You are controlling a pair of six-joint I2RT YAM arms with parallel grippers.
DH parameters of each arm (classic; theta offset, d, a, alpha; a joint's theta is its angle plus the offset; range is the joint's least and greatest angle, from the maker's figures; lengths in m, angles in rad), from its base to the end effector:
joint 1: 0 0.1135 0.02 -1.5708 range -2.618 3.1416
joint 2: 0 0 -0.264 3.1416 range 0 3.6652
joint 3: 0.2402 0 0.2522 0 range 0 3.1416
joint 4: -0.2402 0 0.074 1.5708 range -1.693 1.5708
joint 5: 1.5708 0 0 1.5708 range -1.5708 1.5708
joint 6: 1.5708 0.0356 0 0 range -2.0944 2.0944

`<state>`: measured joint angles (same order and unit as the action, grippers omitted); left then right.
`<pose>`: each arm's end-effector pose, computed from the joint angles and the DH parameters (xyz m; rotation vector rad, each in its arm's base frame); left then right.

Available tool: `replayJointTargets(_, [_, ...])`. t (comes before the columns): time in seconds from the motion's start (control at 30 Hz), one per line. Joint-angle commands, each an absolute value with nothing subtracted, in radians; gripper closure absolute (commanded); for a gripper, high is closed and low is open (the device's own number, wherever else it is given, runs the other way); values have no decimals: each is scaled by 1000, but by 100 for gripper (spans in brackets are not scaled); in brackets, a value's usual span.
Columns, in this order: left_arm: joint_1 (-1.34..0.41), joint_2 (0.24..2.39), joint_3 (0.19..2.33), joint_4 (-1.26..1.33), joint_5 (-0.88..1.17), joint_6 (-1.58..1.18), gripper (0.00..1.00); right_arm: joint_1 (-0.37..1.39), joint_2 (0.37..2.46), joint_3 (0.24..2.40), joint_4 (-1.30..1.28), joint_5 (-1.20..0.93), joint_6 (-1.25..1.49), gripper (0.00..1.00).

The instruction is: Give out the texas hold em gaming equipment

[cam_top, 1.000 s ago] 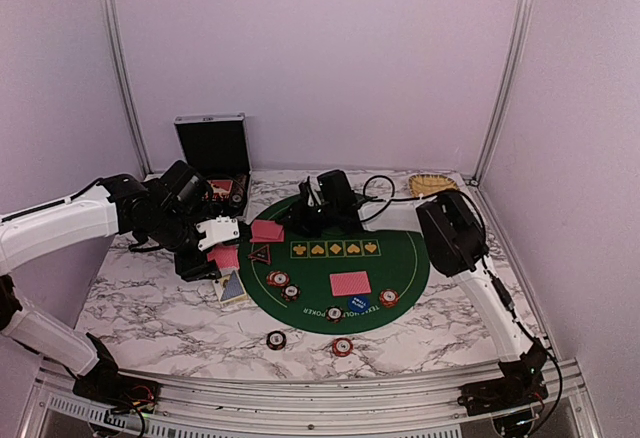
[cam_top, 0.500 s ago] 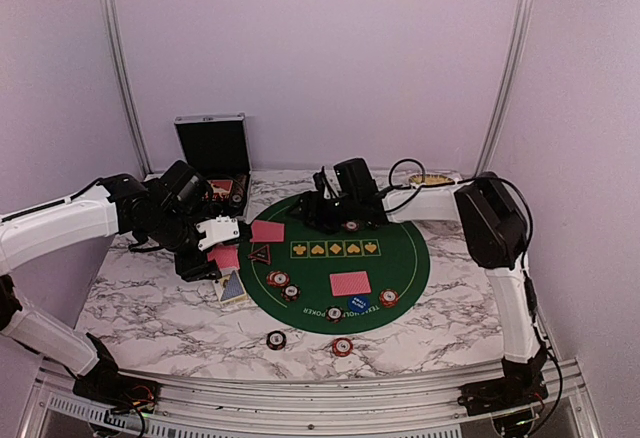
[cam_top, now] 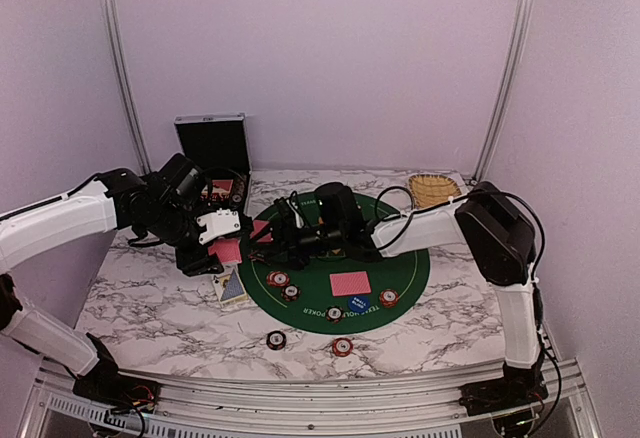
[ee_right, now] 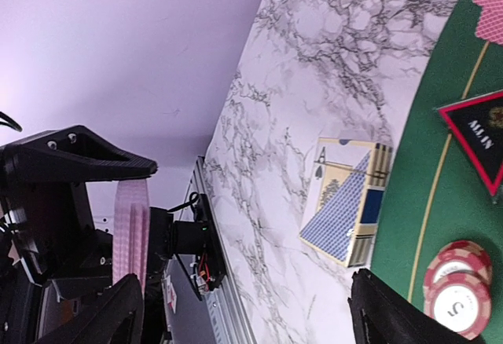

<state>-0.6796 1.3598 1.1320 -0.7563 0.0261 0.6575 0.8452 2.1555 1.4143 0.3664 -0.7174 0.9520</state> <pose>0.2153 -0.1752 0.2835 1.5916 1.9986 -0.0419 0.3015 0.3752 0.1756 -0.4610 2.3138 1.7521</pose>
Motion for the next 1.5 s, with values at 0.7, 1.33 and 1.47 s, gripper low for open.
replayJointTargets(0.7, [-679, 1396, 1199, -773, 60, 653, 100, 907, 2199, 1503, 592, -818, 1116, 8])
replayJointTargets(1.33, [-687, 1408, 1223, -775, 79, 649, 100, 950, 2330, 1659, 605, -854, 1170, 9])
replayJointTargets(1.47, [-689, 1409, 1226, -776, 90, 648, 100, 957, 2366, 1716, 586, -855, 1178, 9])
